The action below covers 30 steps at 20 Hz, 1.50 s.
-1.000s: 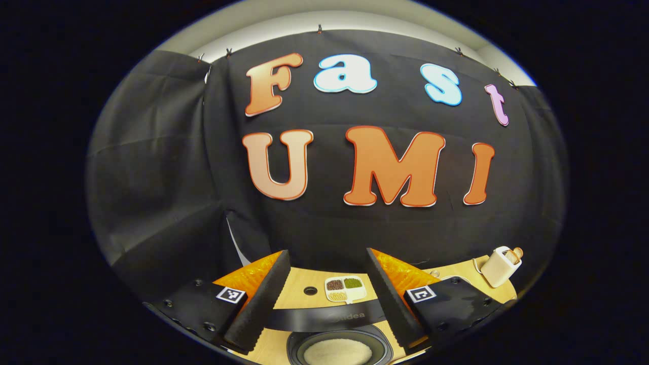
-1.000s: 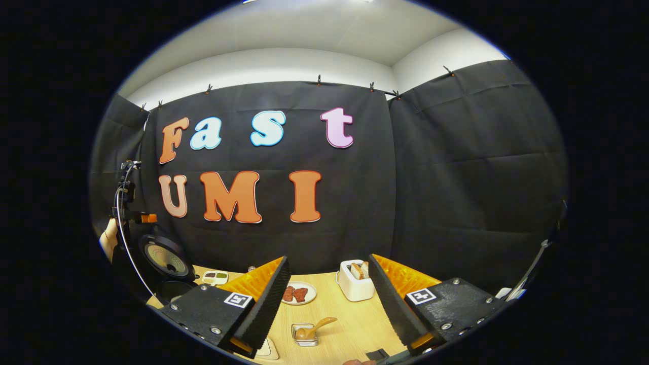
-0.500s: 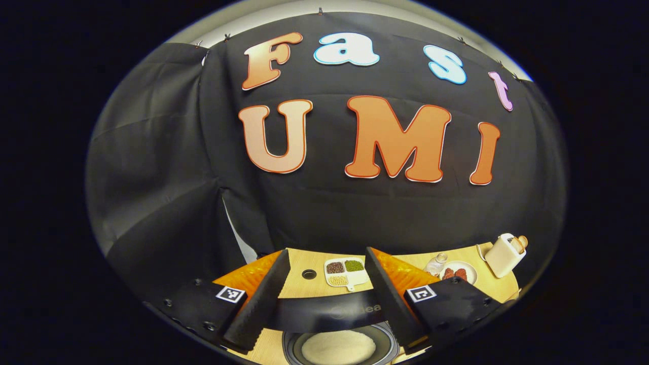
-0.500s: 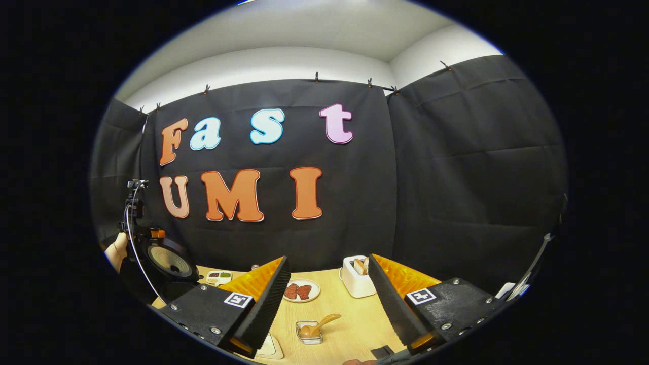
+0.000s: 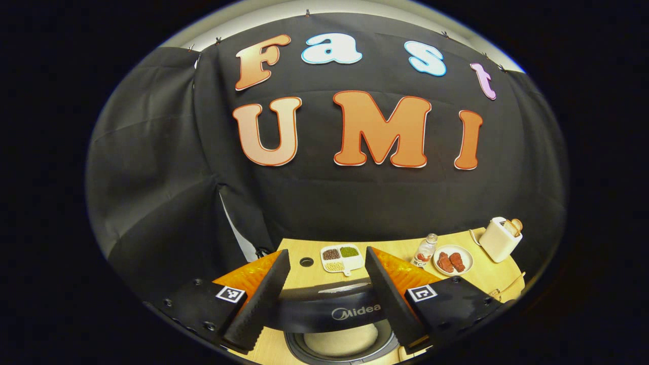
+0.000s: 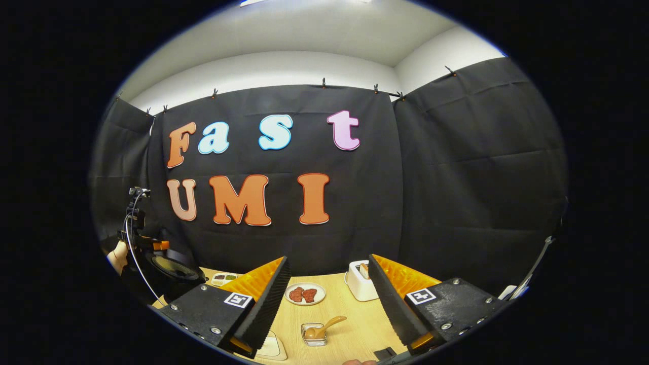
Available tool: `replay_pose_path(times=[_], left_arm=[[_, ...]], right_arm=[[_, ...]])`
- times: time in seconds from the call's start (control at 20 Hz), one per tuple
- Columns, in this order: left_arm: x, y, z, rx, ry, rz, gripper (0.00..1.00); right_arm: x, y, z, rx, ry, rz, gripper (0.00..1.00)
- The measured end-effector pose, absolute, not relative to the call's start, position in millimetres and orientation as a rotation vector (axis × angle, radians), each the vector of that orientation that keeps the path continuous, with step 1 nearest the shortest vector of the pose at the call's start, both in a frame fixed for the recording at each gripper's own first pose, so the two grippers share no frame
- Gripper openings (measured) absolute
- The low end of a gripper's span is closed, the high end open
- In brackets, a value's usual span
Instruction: Close the left gripper, press the button to open the rice cooker; take a wooden spoon from the chopstick holder with the right hand, scoop a spoonful of rice and pour it into the rice cooker, then put the wooden spoon back into the chopstick holder.
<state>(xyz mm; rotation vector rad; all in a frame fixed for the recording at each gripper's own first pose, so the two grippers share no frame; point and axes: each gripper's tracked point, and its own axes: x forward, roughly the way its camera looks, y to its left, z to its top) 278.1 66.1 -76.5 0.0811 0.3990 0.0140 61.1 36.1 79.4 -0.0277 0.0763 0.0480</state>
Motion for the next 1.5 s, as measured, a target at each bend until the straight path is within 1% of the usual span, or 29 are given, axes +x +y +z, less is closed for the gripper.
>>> replay_pose_path(times=[0.25, 0.3, 0.45, 0.5, 0.55, 0.6, 0.7, 0.75, 0.95, 1.0, 1.05, 1.1, 1.15, 1.2, 1.25, 1.3, 1.35, 1.5], left_arm=[[229.5, 56.3, -114.3, 0.048, 0.430, -0.020, 1.00], [219.6, 55.1, -123.5, 0.048, 0.434, -0.022, 0.99], [193.8, 51.3, -157.6, 0.041, 0.457, -0.036, 1.00], [187.7, 50.1, -168.7, 0.036, 0.467, -0.044, 0.98], [182.2, 48.9, -180.5, 0.030, 0.478, -0.048, 0.98], [178.0, 48.7, -190.1, 0.034, 0.484, -0.050, 1.00], [173.9, 47.0, -205.2, 0.071, 0.478, -0.058, 0.99], [171.6, 46.3, -213.5, 0.077, 0.480, -0.058, 1.00], [165.3, 45.6, -248.0, 0.118, 0.503, -0.040, 0.99], [160.4, 46.1, -254.9, 0.129, 0.513, -0.033, 0.99], [163.7, 47.9, -248.7, 0.129, 0.446, -0.026, 0.99], [166.3, 50.0, -241.8, 0.119, 0.440, -0.016, 0.99], [162.5, 49.9, -245.5, 0.104, 0.435, -0.008, 1.00], [156.7, 48.2, -252.5, 0.091, 0.451, 0.002, 0.99], [161.7, 48.0, -250.2, 0.118, 0.417, -0.008, 0.99], [155.9, 49.7, -261.0, 0.134, 0.445, -0.006, 1.00], [158.1, 48.8, -257.8, 0.131, 0.413, -0.008, 1.00], [155.9, 47.9, -257.9, 0.127, 0.417, -0.010, 1.00]], right_arm=[[60.2, 54.1, 70.6, -0.021, 0.101, 0.097, 0.95], [59.8, 59.4, 67.0, -0.022, 0.110, 0.109, 0.95], [62.2, 72.3, 57.3, -0.027, 0.134, 0.141, 0.95], [63.5, 76.7, 53.4, -0.027, 0.141, 0.151, 0.95], [64.5, 79.8, 50.1, -0.026, 0.150, 0.158, 0.95], [66.5, 83.9, 47.8, -0.026, 0.158, 0.166, 0.95], [69.1, 88.7, 43.3, -0.027, 0.170, 0.175, 0.95], [70.0, 91.3, 40.5, -0.026, 0.176, 0.179, 0.95], [73.4, 96.3, 31.1, -0.009, 0.202, 0.190, 0.95], [72.7, 94.4, 28.9, -0.009, 0.210, 0.187, 1.00], [72.6, 93.1, 27.4, -0.012, 0.214, 0.184, 0.95], [73.1, 91.3, 25.8, -0.016, 0.217, 0.179, 0.95], [74.1, 89.7, 26.4, -0.018, 0.218, 0.173, 1.00], [74.8, 89.3, 26.2, -0.018, 0.219, 0.171, 1.00], [75.2, 88.5, 26.0, -0.016, 0.221, 0.169, 0.95], [74.6, 88.9, 23.8, -0.014, 0.225, 0.169, 0.95], [74.0, 88.7, 23.2, -0.015, 0.229, 0.169, 0.95], [70.5, 86.6, 17.4, -0.029, 0.244, 0.165, 0.95]])
